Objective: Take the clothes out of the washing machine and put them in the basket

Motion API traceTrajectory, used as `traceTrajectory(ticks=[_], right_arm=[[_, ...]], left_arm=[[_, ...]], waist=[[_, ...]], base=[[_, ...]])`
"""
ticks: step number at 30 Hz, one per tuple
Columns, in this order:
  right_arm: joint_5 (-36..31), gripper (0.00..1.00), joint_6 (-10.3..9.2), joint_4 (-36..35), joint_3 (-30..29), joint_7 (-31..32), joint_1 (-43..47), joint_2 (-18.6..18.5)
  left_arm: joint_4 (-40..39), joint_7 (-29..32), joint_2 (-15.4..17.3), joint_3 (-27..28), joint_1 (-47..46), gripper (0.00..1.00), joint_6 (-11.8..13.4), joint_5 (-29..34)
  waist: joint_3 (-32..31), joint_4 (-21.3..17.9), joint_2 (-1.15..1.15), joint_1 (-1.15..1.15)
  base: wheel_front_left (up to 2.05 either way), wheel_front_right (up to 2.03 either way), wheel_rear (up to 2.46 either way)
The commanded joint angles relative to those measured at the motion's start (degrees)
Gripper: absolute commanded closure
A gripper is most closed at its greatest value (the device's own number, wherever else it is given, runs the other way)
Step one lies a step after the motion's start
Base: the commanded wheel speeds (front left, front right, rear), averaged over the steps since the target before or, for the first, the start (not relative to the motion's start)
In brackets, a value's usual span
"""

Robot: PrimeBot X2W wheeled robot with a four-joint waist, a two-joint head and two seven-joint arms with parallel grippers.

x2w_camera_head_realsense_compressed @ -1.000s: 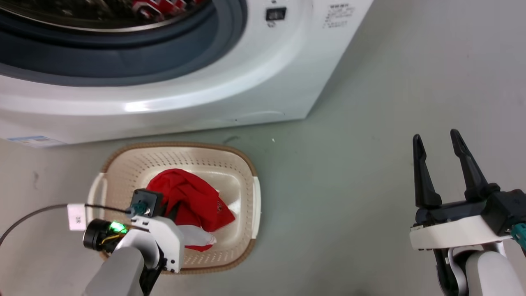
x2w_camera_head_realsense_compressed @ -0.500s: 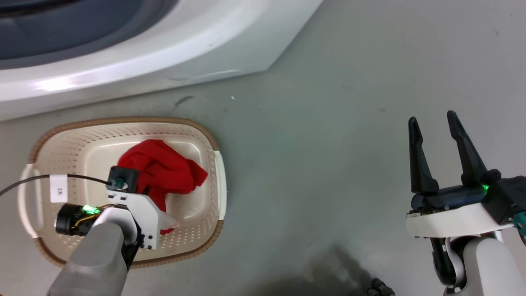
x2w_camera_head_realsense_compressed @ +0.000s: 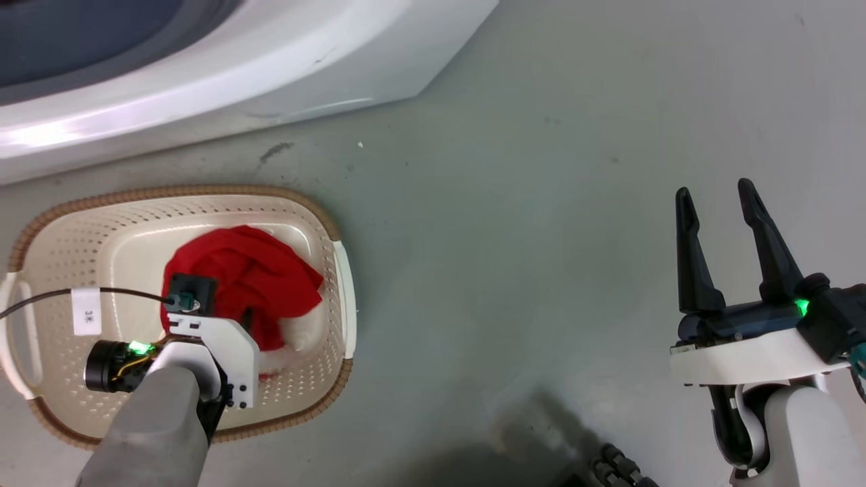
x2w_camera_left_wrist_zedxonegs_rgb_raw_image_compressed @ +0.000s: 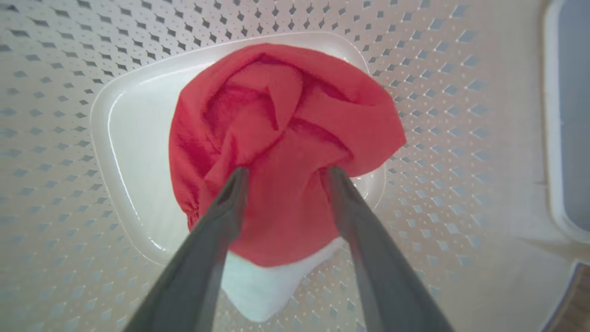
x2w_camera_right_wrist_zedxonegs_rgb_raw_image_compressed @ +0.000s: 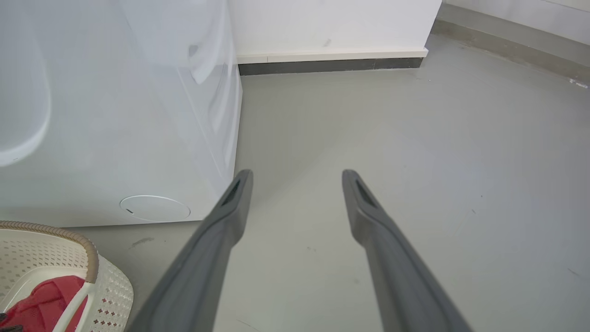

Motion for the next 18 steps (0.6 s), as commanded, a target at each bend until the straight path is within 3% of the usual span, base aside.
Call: traceTrajectory(ticks=[1,11,18], right_arm=[[-0.46,0.0,-0.06,0.1,-0.31,-0.12,-0.97,0.1],[-1.83,0.0,-0.06,1.55,-2.47,-0.12,0.69,0.09],[-2.71,0.0,-0.06,2.86,-4.55,-0.12,3.09,0.08]], left_arm=[[0.27,-0.73,-0.41,-0.01,0.5,0.0,0.23,-0.28],[-1.02,-4.81,-2.39,0.59,4.19,0.0,-1.21,-2.26],[-12.52,-5.33,-2.05,3.9,10.14,0.0,-1.02,-2.8]], waist=[[-1.4,0.59,0.0,-0.01],[-11.08,4.27,0.0,-0.01],[-18.04,7.42,0.0,-0.01]], base=[[0.0,0.0,0.0],[0.0,0.0,0.0],[0.0,0.0,0.0]])
